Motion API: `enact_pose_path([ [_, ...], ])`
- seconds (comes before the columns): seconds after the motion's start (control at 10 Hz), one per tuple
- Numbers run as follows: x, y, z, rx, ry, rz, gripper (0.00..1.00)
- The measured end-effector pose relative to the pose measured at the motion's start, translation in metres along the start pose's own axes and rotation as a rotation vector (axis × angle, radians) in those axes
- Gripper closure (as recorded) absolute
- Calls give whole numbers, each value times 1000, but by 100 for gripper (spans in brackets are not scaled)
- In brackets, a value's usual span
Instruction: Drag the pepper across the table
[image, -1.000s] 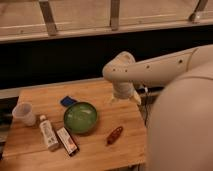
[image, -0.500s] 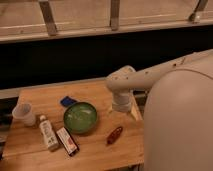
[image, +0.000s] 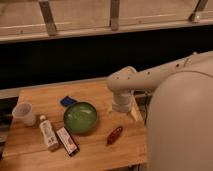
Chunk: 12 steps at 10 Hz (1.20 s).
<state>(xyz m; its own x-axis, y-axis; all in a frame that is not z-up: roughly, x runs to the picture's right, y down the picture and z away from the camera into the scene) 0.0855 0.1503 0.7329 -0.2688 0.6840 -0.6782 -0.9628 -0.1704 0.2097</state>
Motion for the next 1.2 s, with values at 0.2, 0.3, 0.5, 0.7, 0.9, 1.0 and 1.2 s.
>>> enact_pose_path([
  [0.2, 6, -4, -3, -42, 32, 0, 20],
  [0.3, 11, -1, 2, -60, 53, -6, 20],
  [0.5, 21, 1, 25, -86, 99, 4, 20],
  [0.7, 31, 7, 52, -94, 136, 21, 20],
  [0.9, 47, 26, 81, -70, 156, 21, 20],
  [1.0, 57, 36, 93, -56, 169, 21, 20],
  [1.2, 62, 43, 103, -43, 181, 21, 20],
])
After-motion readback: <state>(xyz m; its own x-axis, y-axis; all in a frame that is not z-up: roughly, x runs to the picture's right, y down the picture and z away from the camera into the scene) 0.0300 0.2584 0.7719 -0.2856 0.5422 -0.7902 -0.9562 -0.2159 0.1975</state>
